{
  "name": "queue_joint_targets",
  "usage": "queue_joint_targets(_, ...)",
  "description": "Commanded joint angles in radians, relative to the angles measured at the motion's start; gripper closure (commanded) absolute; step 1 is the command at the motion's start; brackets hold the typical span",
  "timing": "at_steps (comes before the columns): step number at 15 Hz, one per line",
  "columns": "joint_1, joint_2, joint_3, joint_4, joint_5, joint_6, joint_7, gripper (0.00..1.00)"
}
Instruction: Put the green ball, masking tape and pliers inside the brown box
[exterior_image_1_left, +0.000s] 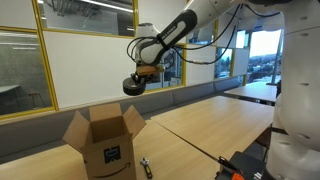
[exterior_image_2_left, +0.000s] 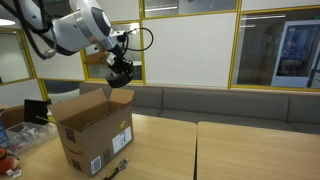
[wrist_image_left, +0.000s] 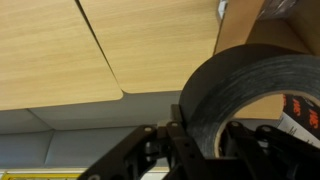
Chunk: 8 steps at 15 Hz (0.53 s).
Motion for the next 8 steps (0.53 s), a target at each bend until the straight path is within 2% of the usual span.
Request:
queue_joint_targets(1,-0.02,-0.023,0.093,-0.018,0.074,0.04,-0.011,0.8)
queue_joint_targets(5,-0.013,0.012,0.165,-0.045,0.196,0.093,-0.055,0.8)
queue_joint_targets(8,-0.012,0.049,0.21,-0.083,0.336,0.155,-0.144,0.8)
